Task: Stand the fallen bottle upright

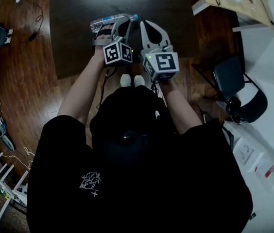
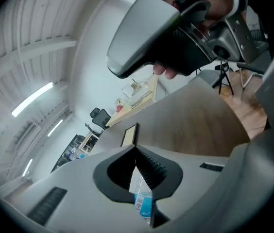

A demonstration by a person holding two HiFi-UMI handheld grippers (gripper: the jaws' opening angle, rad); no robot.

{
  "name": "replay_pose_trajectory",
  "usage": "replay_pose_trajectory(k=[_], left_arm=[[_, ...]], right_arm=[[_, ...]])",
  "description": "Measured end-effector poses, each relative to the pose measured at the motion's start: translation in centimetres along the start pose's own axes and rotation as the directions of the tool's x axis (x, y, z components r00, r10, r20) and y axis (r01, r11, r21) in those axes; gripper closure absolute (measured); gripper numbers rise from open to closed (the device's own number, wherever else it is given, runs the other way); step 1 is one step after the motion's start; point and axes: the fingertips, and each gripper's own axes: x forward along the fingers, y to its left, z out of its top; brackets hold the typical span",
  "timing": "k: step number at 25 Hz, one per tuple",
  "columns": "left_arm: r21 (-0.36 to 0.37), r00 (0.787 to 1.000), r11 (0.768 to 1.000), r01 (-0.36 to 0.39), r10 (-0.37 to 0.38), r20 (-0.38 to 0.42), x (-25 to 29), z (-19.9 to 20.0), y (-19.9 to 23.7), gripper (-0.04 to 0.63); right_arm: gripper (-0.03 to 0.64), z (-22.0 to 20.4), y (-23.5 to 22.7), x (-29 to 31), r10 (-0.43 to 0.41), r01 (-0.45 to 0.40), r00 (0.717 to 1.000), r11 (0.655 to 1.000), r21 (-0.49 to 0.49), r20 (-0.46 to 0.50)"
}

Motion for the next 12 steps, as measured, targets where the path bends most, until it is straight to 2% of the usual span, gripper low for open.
replay_pose_trajectory(k=[6,8,12], left_arm=[[0.091,0.994,0.993,0.075,-0.067,-0.087,4.5,-1.7,-1.0,0.586],[0.078,0.990,0.991,0.112,-0.105,-0.092,5.5,-1.3,-1.6,0.583],[0.038,0.968,0.971,0.237,-0.232,-0.101,6.5,-0.3,-3.6,0.482]], right_arm=[[0.603,-1.0,-2.9,1.6,-0.054,0.054,0.999,0.999,0.008,0.006],[0.603,-1.1,-3.5,1.9,-0.062,0.062,0.998,0.998,0.014,0.010],[0.603,-0.9,-4.2,2.1,-0.078,0.077,0.997,0.997,0.022,0.017]])
